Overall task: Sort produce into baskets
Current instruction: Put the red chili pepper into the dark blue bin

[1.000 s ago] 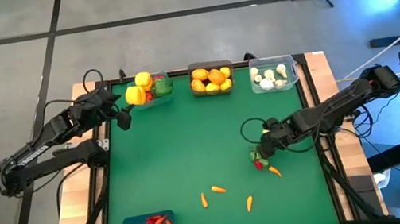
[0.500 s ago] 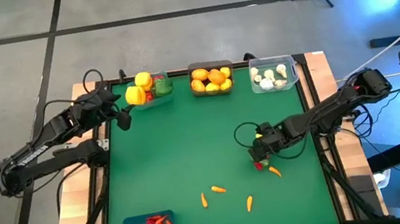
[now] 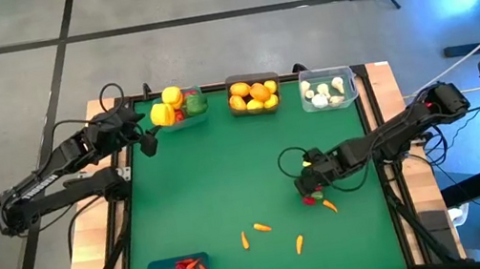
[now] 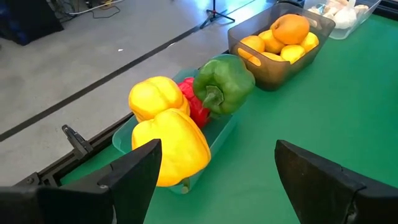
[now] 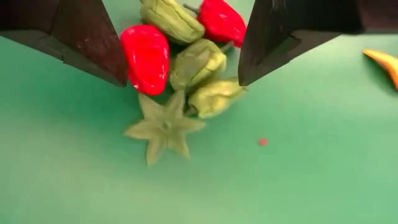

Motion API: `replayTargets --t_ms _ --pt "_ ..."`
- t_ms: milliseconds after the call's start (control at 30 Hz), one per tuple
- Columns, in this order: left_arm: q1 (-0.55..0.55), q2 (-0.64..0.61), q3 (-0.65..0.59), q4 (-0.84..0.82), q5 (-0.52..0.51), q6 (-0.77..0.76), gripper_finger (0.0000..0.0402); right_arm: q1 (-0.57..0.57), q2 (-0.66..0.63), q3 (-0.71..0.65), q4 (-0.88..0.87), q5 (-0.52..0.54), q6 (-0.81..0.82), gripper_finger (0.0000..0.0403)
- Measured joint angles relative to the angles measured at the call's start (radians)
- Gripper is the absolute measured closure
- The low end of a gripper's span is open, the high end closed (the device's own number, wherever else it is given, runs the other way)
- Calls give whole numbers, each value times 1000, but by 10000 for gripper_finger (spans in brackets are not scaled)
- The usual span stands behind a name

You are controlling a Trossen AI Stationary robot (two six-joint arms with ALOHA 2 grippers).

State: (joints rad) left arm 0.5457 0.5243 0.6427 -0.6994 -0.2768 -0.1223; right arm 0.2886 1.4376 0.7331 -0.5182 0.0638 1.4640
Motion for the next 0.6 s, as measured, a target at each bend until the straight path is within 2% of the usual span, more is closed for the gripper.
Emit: replayTargets --t_ms 133,333,600 --pt "0 0 0 0 0 0 93 0 -1 19 -45 38 -2 100" --pt "0 0 0 0 0 0 93 0 -1 19 -157 26 6 100" --pt "0 0 0 0 0 -2 93 0 -1 19 -162 10 -7 100"
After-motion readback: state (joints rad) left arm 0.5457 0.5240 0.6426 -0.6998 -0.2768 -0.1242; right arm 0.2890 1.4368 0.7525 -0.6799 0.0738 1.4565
